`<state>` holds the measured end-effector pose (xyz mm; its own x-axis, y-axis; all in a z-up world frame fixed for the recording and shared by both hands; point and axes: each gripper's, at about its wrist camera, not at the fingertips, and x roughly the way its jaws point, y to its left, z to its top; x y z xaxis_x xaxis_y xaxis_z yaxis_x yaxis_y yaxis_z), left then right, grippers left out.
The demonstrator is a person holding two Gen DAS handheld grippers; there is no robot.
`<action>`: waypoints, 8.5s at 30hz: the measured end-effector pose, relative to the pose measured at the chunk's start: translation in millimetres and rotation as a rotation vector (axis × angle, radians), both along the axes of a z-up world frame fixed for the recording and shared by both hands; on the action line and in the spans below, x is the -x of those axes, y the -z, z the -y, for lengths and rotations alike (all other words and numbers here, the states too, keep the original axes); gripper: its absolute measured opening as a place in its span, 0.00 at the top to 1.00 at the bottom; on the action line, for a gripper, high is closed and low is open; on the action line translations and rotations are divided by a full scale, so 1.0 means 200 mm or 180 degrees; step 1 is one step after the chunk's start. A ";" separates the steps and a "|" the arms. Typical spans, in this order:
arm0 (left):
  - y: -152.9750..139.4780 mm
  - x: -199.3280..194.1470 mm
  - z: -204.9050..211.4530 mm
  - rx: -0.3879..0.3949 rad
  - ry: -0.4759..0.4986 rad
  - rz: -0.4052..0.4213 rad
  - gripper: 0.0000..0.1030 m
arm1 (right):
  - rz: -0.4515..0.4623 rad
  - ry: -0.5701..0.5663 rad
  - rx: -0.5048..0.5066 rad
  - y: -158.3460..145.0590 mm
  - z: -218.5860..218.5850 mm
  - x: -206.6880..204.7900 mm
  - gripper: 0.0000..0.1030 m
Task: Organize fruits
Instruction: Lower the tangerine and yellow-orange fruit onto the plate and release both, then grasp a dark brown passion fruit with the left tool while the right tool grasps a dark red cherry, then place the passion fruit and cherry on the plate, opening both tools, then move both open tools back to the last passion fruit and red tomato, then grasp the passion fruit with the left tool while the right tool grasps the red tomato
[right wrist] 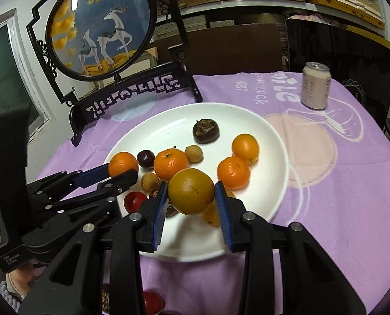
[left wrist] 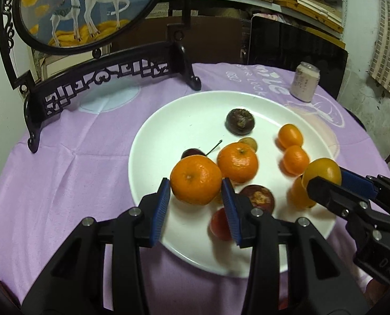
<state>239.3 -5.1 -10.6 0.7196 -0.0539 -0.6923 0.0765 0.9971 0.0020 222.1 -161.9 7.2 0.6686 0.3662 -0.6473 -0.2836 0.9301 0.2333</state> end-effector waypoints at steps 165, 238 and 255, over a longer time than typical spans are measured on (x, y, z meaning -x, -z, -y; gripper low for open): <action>-0.16 0.75 -0.09 -0.0261 -0.0308 0.0654 0.14 | 0.0028 -0.0093 -0.0106 0.06 0.08 0.57 0.47; 0.12 0.91 0.26 -0.0483 0.0957 0.0026 0.10 | -0.0384 -0.0083 -0.0505 0.08 0.10 0.46 0.69; 0.18 0.77 0.25 -0.0151 0.0972 -0.0331 0.60 | -0.0385 -0.0031 -0.0575 0.07 0.16 0.46 0.69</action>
<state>84.4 -55.7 -47.1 0.6003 -0.2222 -0.7683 0.3744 0.9270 0.0244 131.0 -193.2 -7.3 0.5857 0.4897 -0.6458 -0.2523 0.8674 0.4290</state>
